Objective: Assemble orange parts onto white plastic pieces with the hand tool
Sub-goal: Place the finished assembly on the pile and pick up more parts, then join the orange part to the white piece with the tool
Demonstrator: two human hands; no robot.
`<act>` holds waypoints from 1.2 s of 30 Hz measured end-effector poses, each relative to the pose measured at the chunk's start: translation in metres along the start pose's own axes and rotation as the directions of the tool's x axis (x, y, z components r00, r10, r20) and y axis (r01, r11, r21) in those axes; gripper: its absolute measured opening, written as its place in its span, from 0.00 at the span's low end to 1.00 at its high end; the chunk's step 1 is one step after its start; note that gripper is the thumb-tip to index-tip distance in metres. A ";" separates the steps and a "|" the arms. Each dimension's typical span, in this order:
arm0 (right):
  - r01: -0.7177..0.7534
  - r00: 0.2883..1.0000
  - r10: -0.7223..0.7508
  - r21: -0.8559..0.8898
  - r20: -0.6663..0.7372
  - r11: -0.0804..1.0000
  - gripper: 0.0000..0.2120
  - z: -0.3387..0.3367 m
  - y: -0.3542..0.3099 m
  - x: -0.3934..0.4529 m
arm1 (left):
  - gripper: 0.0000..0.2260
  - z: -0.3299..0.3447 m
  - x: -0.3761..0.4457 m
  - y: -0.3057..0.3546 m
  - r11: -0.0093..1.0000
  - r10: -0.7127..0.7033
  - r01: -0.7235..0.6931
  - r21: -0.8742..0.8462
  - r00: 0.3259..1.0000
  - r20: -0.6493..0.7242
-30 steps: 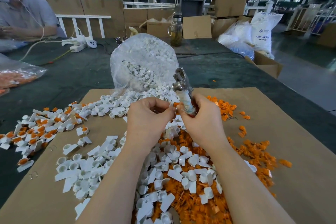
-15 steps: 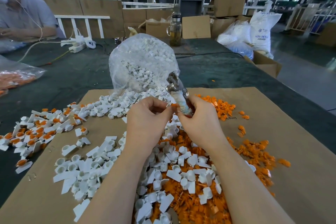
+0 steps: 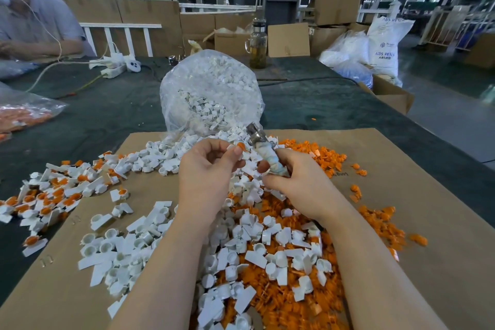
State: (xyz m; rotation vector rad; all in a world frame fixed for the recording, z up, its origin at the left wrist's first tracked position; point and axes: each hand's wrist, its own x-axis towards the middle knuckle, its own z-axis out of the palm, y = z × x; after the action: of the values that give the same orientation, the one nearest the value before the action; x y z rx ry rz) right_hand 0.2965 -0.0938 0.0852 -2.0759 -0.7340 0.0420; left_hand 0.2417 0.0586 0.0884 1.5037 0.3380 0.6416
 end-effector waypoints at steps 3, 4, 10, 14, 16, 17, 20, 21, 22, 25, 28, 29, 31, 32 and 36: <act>-0.003 0.994 0.009 -0.052 0.106 0.999 0.07 -0.002 -0.002 0.000 | 0.03 -0.003 0.001 -0.001 0.999 0.034 -0.033 -0.022 0.999 0.009; -0.008 0.992 0.015 -0.062 0.126 0.998 0.07 -0.002 -0.002 0.000 | 0.03 -0.004 0.002 -0.001 0.999 0.040 -0.040 -0.026 0.999 0.014; -0.002 0.986 0.014 -0.072 0.165 0.997 0.07 -0.003 -0.005 -0.002 | 0.03 -0.005 0.002 0.000 0.997 0.047 -0.043 -0.062 0.997 0.062; -0.008 0.985 0.019 -0.065 0.173 0.998 0.06 -0.001 -0.004 -0.002 | 0.04 -0.006 0.001 0.001 0.997 0.043 -0.038 -0.074 0.997 0.070; 0.000 0.985 0.012 -0.066 0.174 0.998 0.06 0.000 -0.003 -0.002 | 0.05 -0.006 0.001 0.001 0.996 0.042 -0.037 -0.075 0.997 0.070; 0.003 0.985 0.010 -0.074 0.174 0.997 0.06 0.000 -0.002 -0.002 | 0.05 -0.005 0.001 0.001 0.997 0.044 -0.039 -0.071 0.997 0.070; 0.016 0.985 -0.001 -0.082 0.173 0.997 0.06 0.000 -0.002 -0.002 | 0.05 -0.005 0.001 0.000 0.998 0.050 -0.046 -0.053 0.997 0.065; 0.024 0.985 -0.009 -0.086 0.171 0.996 0.07 0.000 -0.003 -0.002 | 0.06 -0.005 0.001 -0.001 0.998 0.053 -0.050 -0.049 0.997 0.064; 0.031 0.986 -0.015 -0.096 0.166 0.995 0.08 0.001 -0.004 -0.002 | 0.06 -0.005 0.001 -0.001 0.998 0.054 -0.051 -0.047 0.996 0.065; 0.033 0.989 -0.014 -0.126 0.151 0.991 0.12 0.002 -0.004 -0.001 | 0.07 -0.005 0.001 -0.003 0.997 0.057 -0.054 -0.047 0.996 0.065; 0.021 0.988 0.000 -0.137 0.153 0.990 0.07 0.004 -0.001 -0.001 | 0.07 -0.006 0.002 -0.003 0.997 0.043 -0.039 -0.060 0.997 0.067; 0.020 0.989 0.001 -0.141 0.147 0.990 0.06 0.005 0.001 0.000 | 0.06 -0.007 0.002 -0.002 0.997 0.028 -0.024 -0.067 0.997 0.071; 0.022 0.993 -0.003 -0.167 0.115 0.986 0.04 0.007 0.003 0.000 | 0.05 -0.007 0.002 -0.002 0.992 -0.029 0.037 -0.118 0.997 0.070; 0.022 0.995 -0.004 -0.187 0.095 0.982 0.03 0.009 0.004 0.000 | 0.04 -0.007 0.002 -0.001 0.980 -0.077 0.085 -0.179 0.996 0.054; -0.023 1.000 0.023 -0.239 -0.002 0.971 0.05 0.009 0.006 0.002 | 0.05 -0.021 0.009 0.001 0.775 -0.365 0.261 -0.575 0.929 -0.070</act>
State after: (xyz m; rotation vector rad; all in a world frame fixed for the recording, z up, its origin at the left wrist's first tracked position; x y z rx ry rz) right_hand 0.2980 -0.0885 0.0754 -2.3139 -0.7456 -0.0343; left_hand 0.2366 0.0804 0.0896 0.7997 0.4809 0.5420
